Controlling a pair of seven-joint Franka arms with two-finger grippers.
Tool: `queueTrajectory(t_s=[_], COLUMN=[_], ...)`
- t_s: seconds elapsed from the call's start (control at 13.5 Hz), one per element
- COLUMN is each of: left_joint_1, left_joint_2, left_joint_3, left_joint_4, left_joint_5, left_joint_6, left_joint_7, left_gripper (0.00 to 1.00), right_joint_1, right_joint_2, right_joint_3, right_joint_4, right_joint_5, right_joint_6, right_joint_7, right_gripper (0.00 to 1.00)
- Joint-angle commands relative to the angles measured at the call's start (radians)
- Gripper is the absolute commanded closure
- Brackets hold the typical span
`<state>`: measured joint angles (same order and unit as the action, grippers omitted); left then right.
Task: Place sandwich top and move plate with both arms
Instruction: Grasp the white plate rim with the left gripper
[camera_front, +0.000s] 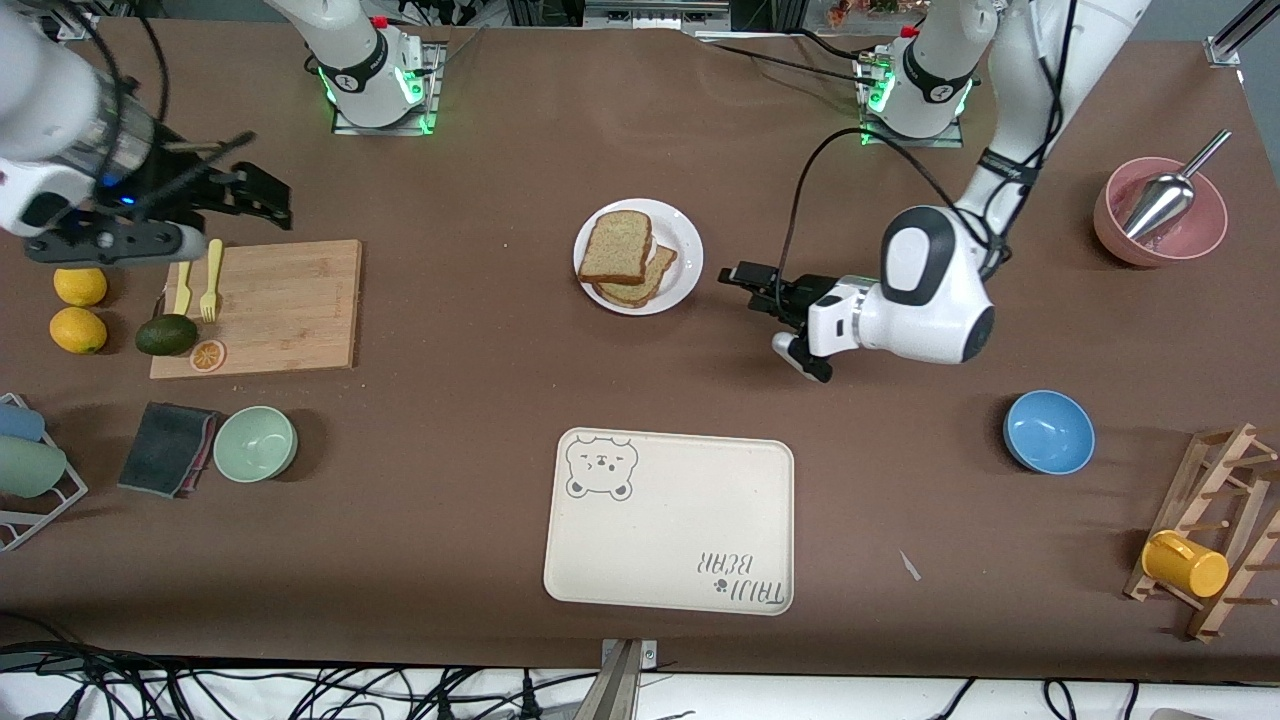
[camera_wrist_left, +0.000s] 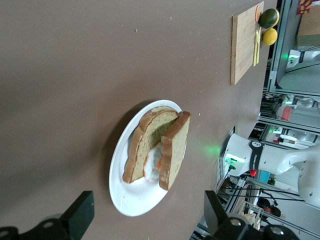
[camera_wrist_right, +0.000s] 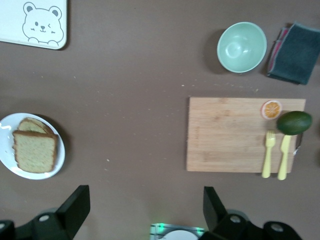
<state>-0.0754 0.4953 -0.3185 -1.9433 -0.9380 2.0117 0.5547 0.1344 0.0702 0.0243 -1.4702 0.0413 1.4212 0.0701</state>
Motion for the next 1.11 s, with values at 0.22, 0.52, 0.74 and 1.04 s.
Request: queueTrajectory(t_s=[0.22,0.52,0.74,1.04], left_joint_1=[-0.029,-0.090,-0.127,-0.145], left_joint_2=[0.086,0.124,0.140,0.158], left_joint_3=[-0.004,-0.004,-0.004,-0.004], left_joint_4=[-0.087,-0.098,-0.098,-0.095], left_joint_5=[-0.205,-0.237,-0.239,-0.239], left_joint_6=[0.093,0.165,0.208,0.217], left_joint_7=[0.246,0.294,0.298,0.347], left_gripper=[0.11,0.23,0.33,0.67], right_joint_1=[-0.131,-0.128,-0.124,-0.124], right_joint_2=[-0.064,-0.061,-0.053,-0.043], right_joint_3=[0.032,0.034,0.034,0.032], right_joint_4=[-0.058,-0.052,-0.044,-0.039], right_joint_5=[-0.024,-0.054,-0.050,-0.052], right_joint_6=[0.015,0.021,0.024,0.024], right_joint_7=[-0.156,-0.170,-0.167,-0.168], right_gripper=[0.00,0.00,0.00,0.00])
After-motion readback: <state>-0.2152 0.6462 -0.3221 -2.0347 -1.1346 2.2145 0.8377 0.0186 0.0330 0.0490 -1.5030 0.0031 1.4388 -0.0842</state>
